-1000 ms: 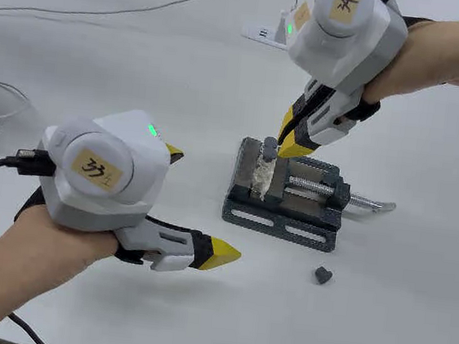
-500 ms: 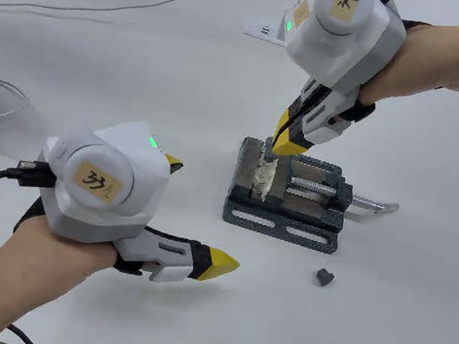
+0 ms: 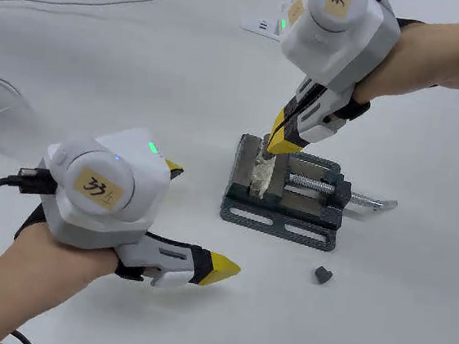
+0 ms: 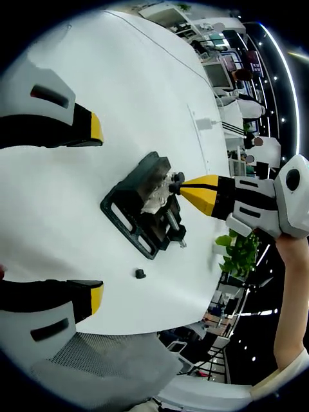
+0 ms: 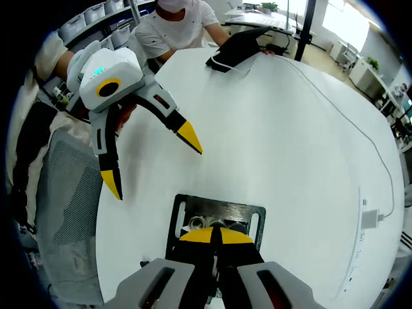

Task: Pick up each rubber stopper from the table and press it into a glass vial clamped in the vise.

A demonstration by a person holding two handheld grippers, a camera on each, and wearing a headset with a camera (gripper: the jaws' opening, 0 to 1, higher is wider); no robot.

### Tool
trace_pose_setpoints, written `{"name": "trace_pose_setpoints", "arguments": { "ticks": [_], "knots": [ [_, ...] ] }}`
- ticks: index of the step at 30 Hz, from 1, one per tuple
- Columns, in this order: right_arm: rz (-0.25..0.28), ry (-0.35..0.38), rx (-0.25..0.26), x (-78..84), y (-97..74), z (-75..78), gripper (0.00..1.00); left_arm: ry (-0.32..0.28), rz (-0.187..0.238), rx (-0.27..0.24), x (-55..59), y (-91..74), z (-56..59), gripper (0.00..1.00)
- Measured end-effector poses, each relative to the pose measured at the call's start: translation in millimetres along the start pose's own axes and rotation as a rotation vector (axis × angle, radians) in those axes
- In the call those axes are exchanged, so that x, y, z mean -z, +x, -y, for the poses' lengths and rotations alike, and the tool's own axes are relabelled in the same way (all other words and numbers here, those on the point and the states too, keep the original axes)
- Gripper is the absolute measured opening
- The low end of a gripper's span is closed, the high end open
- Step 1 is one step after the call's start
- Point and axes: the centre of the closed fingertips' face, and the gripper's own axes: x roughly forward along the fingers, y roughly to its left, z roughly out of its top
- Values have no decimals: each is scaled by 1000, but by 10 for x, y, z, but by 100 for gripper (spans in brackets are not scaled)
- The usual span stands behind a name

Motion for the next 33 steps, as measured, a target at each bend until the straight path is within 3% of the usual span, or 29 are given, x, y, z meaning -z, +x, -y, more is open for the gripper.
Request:
{"name": "trace_pose_setpoints", "arguments": {
  "ticks": [7, 19, 25, 33],
  "knots": [
    [10, -14, -1, 7, 16, 5, 0, -13, 1, 1, 25, 14, 11, 83],
    [-35, -18, 2, 26, 39, -6, 0, -25, 5, 11, 21, 56, 56, 83],
    [-64, -55, 7, 25, 63, 24, 0, -29, 7, 10, 15, 56, 47, 83],
    [-75, -27, 14, 12, 74, 40, 0, -30, 6, 8, 18, 54, 40, 82]
  ]
}}
